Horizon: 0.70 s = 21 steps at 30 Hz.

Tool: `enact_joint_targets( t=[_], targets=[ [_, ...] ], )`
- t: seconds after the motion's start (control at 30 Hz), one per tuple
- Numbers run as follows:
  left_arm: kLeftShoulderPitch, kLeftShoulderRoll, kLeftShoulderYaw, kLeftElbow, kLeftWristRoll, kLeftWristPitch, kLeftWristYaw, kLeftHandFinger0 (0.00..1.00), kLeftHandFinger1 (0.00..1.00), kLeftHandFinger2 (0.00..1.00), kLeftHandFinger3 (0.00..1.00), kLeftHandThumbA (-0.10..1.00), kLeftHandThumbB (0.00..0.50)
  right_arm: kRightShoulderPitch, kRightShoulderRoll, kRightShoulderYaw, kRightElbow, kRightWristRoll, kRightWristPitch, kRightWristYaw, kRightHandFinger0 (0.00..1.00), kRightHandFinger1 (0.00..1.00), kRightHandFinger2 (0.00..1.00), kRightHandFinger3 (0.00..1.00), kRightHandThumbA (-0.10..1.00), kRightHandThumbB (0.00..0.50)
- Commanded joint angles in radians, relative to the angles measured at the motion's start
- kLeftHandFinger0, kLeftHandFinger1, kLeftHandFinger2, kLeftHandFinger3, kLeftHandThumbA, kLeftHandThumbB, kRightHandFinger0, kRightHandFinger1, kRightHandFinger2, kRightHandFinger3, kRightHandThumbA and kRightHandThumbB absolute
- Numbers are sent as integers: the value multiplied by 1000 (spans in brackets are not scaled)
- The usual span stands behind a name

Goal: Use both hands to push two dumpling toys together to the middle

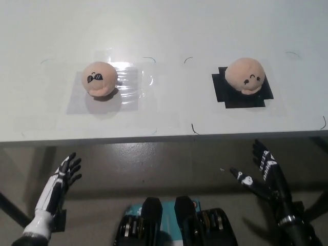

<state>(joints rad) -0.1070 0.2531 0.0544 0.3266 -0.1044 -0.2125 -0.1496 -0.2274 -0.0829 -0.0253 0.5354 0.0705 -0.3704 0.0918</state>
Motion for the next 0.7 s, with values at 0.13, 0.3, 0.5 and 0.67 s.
enact_joint_targets(
  t=[0.13, 0.3, 0.5, 0.67],
  targets=[
    [94, 49, -12, -225, -14, 2, -71, 1000, 1000, 1000, 1000, 987, 183, 123, -38, 26, -283, 59, 35, 92, 1000, 1000, 1000, 1000, 1000, 257],
    [116, 52, -13, -325, -33, 30, -86, 1000, 1000, 1000, 1000, 985, 199, 160, -56, 33, -386, 61, 78, 95, 1000, 1000, 1000, 1000, 997, 249],
    [154, 51, -8, -466, -48, 60, -96, 1000, 1000, 1000, 1000, 996, 180, 200, -34, 27, -498, 95, 57, 86, 1000, 1000, 1000, 1000, 962, 267],
    [167, 14, 13, -552, -61, 45, -62, 1000, 1000, 1000, 1000, 979, 218, 192, -24, 8, -565, 87, 27, 62, 1000, 1000, 1000, 1000, 984, 268]
  ],
)
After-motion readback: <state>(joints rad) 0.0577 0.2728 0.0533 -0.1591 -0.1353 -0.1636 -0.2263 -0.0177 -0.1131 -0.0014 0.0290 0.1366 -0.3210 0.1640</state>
